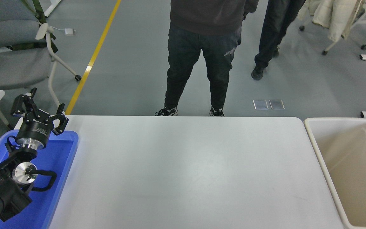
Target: Clean the table surface
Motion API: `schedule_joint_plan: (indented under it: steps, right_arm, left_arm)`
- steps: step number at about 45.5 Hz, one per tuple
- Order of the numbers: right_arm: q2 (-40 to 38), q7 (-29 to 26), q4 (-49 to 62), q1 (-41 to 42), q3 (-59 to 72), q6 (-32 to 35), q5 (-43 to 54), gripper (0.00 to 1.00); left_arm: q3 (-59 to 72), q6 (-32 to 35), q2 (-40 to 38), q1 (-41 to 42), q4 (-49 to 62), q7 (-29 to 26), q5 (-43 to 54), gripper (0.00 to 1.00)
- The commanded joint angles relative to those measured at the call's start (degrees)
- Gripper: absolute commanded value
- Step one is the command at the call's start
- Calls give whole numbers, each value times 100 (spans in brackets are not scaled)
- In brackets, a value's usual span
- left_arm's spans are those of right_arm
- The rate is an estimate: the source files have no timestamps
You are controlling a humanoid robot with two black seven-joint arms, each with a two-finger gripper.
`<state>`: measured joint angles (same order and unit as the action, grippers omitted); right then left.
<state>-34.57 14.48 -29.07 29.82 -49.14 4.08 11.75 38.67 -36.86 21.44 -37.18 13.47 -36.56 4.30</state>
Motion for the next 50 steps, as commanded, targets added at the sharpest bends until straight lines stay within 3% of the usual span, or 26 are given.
schedule_joint_plan:
  steps: [1,10,31,50]
  right_arm:
    - [169,117,-1513,-934,-1772,629,-59,99]
    - [1128,126,-1882,-1023,-3180,691,520,99]
    - [2622,283,-1514,-741,-3207,726,1435,99]
    - [2772,442,-1417,-706,-3110,708,1567,99]
  left_arm:
    - [0,-5,0,0,6,0,-8,100]
    - [0,-5,0,0,-3,0,0,100]
    - [0,-5,0,0,-3,0,0,100]
    - [0,-5,0,0,6,0,0,100]
